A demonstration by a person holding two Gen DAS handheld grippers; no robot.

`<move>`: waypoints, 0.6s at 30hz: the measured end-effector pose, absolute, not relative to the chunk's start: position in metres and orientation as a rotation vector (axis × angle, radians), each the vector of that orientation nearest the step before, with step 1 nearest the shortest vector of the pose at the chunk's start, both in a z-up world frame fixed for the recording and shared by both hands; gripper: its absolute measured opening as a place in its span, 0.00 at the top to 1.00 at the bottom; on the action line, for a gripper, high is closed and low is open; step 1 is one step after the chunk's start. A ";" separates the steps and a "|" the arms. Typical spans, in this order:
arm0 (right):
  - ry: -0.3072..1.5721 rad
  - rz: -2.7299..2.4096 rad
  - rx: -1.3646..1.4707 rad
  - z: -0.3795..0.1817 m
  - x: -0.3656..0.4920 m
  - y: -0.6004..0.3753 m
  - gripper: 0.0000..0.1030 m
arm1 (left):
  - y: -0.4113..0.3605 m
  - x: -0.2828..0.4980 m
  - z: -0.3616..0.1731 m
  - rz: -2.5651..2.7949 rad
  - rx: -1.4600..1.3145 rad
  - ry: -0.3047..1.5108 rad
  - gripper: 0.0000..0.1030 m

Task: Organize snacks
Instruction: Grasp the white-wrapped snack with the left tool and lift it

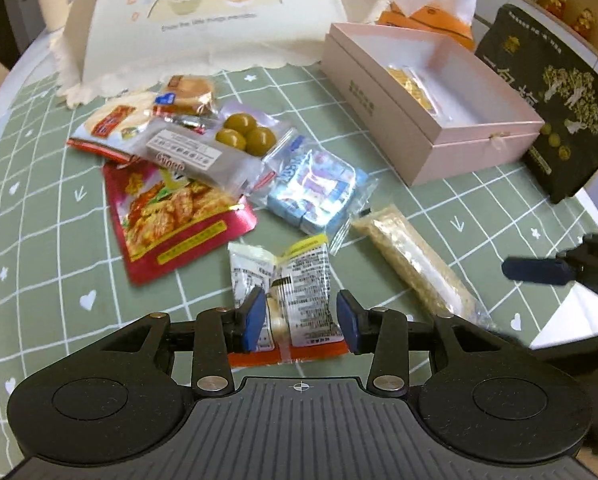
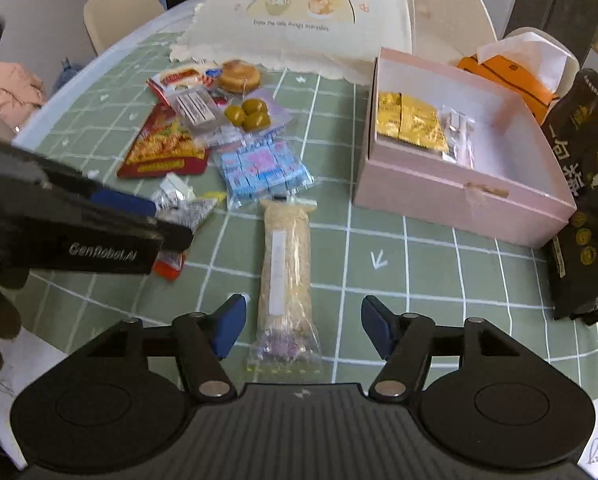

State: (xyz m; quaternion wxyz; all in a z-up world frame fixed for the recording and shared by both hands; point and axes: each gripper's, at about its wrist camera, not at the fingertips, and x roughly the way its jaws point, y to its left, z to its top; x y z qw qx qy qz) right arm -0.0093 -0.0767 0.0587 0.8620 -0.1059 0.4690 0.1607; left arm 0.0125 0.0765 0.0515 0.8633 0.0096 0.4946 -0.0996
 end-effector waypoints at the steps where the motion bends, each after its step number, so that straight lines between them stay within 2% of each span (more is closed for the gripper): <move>1: 0.989 0.333 -0.222 0.056 -0.011 -0.076 0.37 | 0.076 0.013 0.052 -0.208 0.019 1.036 0.57; 3: 0.994 0.324 -0.229 0.050 -0.013 -0.076 0.37 | 0.076 0.015 0.052 -0.204 0.016 1.037 0.57; 7: 0.987 0.280 -0.254 0.037 -0.019 -0.074 0.30 | 0.084 0.013 0.057 -0.159 0.045 1.016 0.58; 11: 0.954 0.235 -0.199 0.030 -0.022 -0.081 0.16 | 0.084 0.015 0.053 -0.191 0.026 1.042 0.57; 13: 0.953 0.222 -0.155 0.027 -0.021 -0.089 0.12 | 0.077 0.014 0.051 -0.237 0.065 1.033 0.57; 16: 0.952 0.216 -0.081 0.022 -0.020 -0.100 0.05 | 0.071 0.014 0.049 -0.295 0.095 1.043 0.47; 18: 0.928 0.214 -0.094 0.019 -0.024 -0.099 0.03 | 0.077 0.013 0.054 -0.284 0.052 1.037 0.48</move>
